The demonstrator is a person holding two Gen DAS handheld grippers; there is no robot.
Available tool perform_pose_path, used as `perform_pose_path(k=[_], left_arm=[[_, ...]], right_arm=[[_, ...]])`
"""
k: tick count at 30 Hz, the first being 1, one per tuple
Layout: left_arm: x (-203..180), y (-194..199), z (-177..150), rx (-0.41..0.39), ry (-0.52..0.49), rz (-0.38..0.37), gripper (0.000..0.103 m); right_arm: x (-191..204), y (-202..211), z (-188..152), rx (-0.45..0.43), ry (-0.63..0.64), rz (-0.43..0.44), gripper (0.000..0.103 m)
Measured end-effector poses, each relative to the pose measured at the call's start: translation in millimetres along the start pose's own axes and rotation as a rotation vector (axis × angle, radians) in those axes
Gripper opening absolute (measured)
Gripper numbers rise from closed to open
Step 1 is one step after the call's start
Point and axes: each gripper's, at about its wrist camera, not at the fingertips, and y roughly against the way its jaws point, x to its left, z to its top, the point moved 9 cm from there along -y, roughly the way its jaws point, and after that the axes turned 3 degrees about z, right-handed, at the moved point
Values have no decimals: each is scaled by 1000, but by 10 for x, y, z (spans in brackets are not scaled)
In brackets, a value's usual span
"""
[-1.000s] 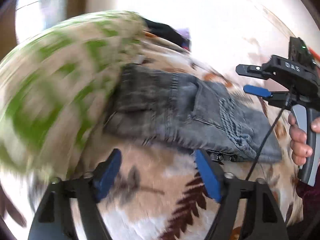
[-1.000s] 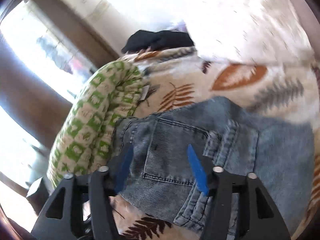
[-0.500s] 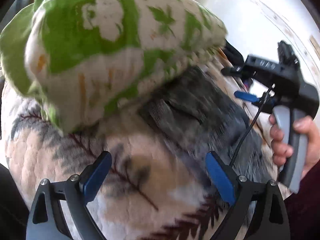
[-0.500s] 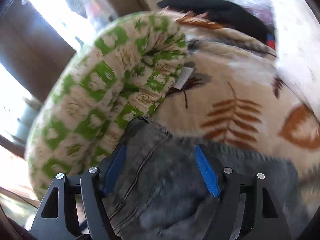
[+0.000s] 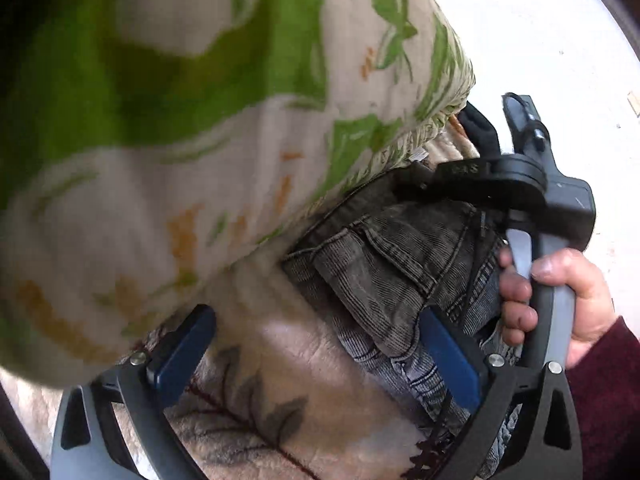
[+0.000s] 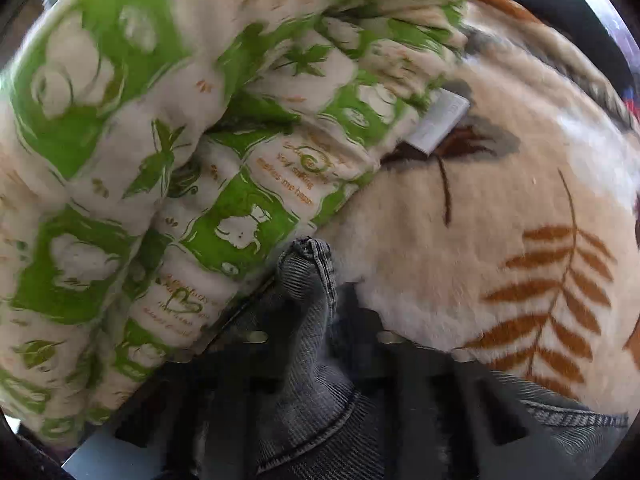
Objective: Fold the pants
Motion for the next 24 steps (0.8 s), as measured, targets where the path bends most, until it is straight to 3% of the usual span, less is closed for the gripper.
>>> perform_pose_path(k=[4,8,15,19,24], left_arm=[[25,45,-12,0,-1,-29,99],[0,192,-58,-24,-29,-41,97],[-115,634,-239,-116,-164,-87,98],[-84,929,-45,-250,-208,-62,98],[-136,877,275,-274,-163,-14,99]], right_arm=[[4,331,-58,-76,-12,-5,10],[48,941,-161,-200,-27,59,10],[-69,1979,-452,-415,-85,181,10],[-282,2460,-715,-508,-118,229,10],[-695,2636,-1108,-532,-225,220,10]])
